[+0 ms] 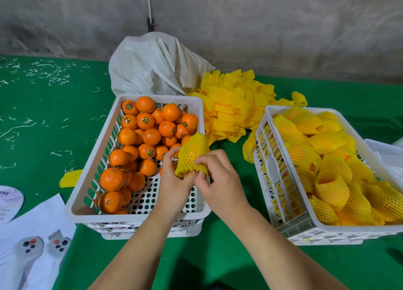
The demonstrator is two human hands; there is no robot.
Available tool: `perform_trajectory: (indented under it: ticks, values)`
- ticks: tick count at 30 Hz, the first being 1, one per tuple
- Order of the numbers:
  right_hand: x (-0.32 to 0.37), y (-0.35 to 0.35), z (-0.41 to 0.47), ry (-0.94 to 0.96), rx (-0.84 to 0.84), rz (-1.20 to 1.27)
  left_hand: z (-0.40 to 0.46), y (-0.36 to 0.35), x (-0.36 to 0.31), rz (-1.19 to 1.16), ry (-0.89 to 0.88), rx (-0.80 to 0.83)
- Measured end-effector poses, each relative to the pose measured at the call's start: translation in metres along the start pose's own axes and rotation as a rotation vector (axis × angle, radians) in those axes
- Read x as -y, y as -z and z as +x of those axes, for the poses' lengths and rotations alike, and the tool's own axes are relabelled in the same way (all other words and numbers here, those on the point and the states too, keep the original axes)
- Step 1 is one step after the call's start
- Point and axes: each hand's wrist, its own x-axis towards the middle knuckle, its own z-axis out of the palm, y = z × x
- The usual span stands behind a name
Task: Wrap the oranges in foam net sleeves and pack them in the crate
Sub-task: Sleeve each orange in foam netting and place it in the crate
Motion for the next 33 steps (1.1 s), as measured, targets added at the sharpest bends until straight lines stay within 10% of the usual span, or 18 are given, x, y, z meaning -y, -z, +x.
perform_trajectory:
  ticks: [27, 33]
  values:
    - [-0.001, -0.007, -0.005, 0.035, -0.028, -0.170, 0.007, -0.001, 0.002, 0.016, -0.054, 0.049]
    - [0.014, 0.002, 0.010, -0.641, 0.045, 0.518, 0.009, 0.009, 0.006, -0.027, 0.003, -0.098]
